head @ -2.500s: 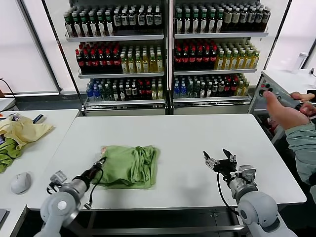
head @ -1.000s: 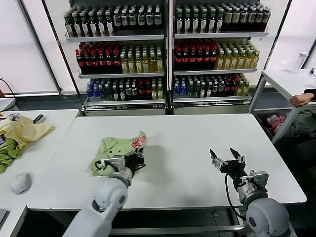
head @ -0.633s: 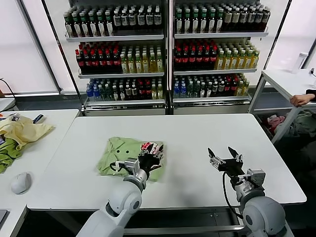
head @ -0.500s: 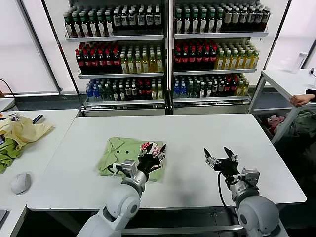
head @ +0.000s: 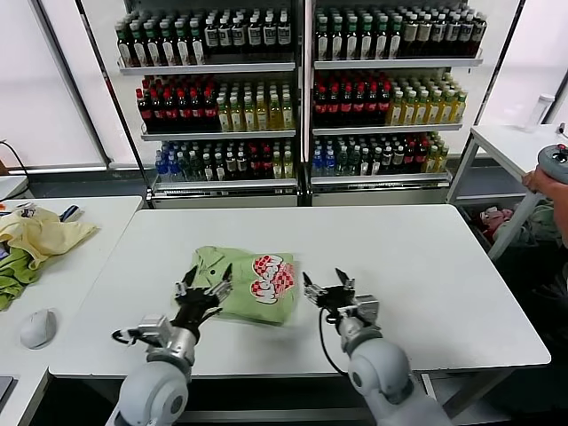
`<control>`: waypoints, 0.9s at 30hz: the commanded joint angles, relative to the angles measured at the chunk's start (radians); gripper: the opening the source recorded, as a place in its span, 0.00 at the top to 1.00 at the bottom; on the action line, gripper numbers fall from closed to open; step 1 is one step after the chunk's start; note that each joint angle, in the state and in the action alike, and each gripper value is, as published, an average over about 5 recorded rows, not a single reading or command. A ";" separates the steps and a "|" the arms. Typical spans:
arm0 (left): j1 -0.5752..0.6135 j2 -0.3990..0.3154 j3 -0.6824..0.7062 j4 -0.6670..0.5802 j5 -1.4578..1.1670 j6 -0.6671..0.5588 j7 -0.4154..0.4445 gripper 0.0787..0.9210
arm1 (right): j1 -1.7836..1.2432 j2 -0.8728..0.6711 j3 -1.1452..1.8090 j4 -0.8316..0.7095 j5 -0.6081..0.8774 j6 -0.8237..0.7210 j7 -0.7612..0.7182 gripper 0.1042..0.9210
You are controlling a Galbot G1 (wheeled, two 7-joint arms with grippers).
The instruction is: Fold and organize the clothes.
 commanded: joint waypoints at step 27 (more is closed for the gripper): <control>0.229 0.000 -0.169 -0.063 0.062 -0.074 0.006 0.12 | 0.184 0.133 -0.107 -0.341 -0.013 0.010 0.103 0.64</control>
